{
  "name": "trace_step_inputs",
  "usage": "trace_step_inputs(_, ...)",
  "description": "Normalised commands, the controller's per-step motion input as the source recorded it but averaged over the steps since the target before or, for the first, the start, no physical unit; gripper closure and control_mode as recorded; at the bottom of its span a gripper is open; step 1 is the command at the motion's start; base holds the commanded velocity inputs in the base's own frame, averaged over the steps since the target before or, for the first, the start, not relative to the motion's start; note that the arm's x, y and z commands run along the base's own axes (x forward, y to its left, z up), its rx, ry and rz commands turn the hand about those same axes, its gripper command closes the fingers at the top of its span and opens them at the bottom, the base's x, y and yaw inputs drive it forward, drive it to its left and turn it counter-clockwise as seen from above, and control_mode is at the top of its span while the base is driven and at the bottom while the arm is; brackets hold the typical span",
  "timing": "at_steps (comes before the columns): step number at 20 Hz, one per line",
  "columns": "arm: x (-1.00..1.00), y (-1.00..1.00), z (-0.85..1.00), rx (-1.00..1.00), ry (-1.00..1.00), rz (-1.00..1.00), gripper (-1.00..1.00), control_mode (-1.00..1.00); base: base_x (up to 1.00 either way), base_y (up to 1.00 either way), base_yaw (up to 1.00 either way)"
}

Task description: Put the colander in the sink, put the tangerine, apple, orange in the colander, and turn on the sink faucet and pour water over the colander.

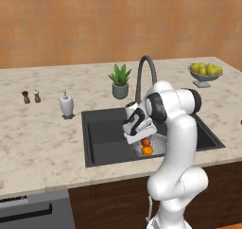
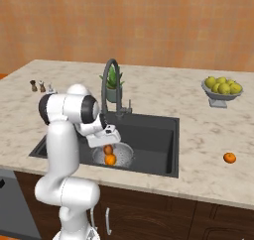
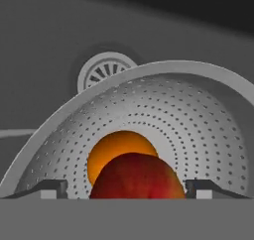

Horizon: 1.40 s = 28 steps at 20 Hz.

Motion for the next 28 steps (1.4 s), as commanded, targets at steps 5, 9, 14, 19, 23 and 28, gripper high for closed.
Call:
trace_step_inputs(5,-0.35,0.0,0.26,0.0,-0.06,0.0,-1.0,-1.0,0.0,0.0,0.0)
trace_step_inputs(9,-0.38,0.0,0.39,0.0,-0.1,0.0,-1.0,-1.0,0.0,0.0,0.0)
trace_step_inputs(14,-0.36,0.09,0.53,0.0,-0.1,0.0,-1.0,-1.0,0.0,0.0,0.0)
trace_step_inputs(19,-0.49,0.26,0.57,0.0,-0.01,-0.05,-1.0,-1.0,0.0,0.0,0.0)
trace_step_inputs(23,-0.67,0.08,0.54,0.0,0.0,-0.04,-1.0,-1.0,0.0,0.0,0.0)
trace_step_inputs(28,-0.66,-0.1,0.41,0.0,0.0,-0.03,-1.0,-1.0,0.0,0.0,0.0)
